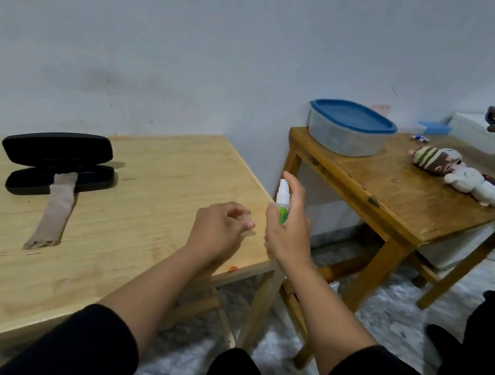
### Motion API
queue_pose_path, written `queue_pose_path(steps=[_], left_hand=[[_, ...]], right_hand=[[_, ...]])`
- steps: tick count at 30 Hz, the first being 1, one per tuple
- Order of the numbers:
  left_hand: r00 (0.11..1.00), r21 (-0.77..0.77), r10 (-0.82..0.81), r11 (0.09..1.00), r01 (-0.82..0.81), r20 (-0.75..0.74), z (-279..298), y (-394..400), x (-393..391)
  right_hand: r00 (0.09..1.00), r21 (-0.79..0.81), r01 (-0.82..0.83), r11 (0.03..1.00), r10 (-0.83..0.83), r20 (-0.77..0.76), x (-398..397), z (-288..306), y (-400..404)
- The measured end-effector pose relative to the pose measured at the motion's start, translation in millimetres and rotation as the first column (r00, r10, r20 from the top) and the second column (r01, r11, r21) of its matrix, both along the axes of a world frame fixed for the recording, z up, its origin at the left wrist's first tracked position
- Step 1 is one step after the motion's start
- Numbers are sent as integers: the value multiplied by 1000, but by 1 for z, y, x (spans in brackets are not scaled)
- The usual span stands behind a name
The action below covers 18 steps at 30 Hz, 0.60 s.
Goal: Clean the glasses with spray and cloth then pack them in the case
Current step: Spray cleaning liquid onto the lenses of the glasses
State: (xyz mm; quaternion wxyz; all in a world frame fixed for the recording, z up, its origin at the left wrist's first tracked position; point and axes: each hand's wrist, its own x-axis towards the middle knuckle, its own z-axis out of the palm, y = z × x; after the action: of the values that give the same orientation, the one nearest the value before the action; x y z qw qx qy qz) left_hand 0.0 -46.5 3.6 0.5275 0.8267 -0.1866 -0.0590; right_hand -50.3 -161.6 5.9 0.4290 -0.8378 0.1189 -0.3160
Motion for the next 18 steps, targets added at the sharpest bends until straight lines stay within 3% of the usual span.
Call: queue_pose_path(steps=[4,11,18], left_hand=[[995,73,-30,997,24,90,-10,3,2],[993,120,-57,992,45,103,-12,6,2],[961,205,0,977,-59,278,3,33,11]], right_hand=[[1000,3,-9,1000,9,-25,-3,-7,3],[999,-35,-9,999,8,-39,-1,-7,11],[999,-16,-19,1000,19,40,2,6,34]])
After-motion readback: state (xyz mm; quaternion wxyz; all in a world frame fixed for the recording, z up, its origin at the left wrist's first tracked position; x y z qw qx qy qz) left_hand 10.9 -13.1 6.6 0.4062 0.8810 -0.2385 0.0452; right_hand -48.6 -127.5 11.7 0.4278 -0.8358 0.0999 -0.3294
